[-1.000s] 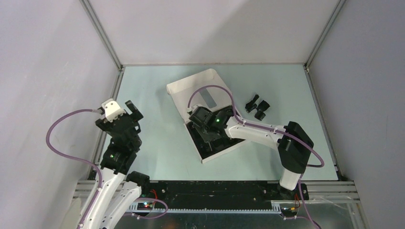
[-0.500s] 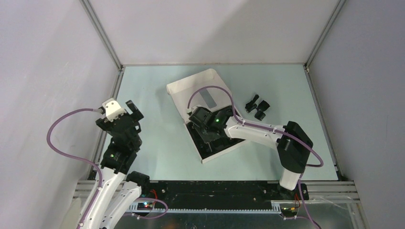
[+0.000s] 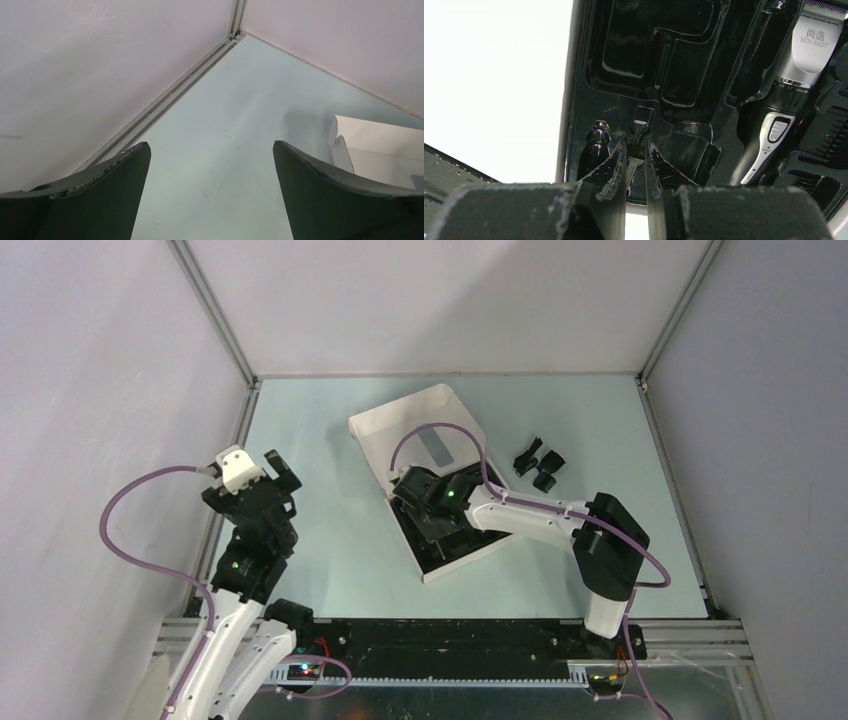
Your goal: Sort the hair-cutting tools
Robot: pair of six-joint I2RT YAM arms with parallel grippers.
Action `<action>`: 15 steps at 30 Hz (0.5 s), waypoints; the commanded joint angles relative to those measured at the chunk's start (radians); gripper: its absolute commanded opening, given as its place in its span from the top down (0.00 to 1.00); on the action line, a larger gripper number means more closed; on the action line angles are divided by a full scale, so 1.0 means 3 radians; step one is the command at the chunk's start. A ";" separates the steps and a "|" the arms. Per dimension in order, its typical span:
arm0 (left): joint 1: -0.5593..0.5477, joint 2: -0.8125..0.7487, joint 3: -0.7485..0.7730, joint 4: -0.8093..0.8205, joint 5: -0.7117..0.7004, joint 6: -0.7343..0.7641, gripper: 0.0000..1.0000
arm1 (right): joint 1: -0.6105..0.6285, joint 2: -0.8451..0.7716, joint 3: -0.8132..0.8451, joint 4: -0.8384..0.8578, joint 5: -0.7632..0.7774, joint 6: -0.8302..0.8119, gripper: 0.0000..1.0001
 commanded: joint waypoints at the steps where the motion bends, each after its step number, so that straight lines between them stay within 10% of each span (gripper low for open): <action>1: 0.0022 0.0021 0.0035 0.0132 0.0001 0.0047 0.00 | 0.0016 0.0046 0.0111 -0.0052 -0.0017 0.0022 0.82; 15: 0.0021 0.0065 0.0038 0.0122 0.0049 0.0050 0.00 | 0.0003 -0.0034 0.0098 -0.0019 0.0023 0.0032 0.57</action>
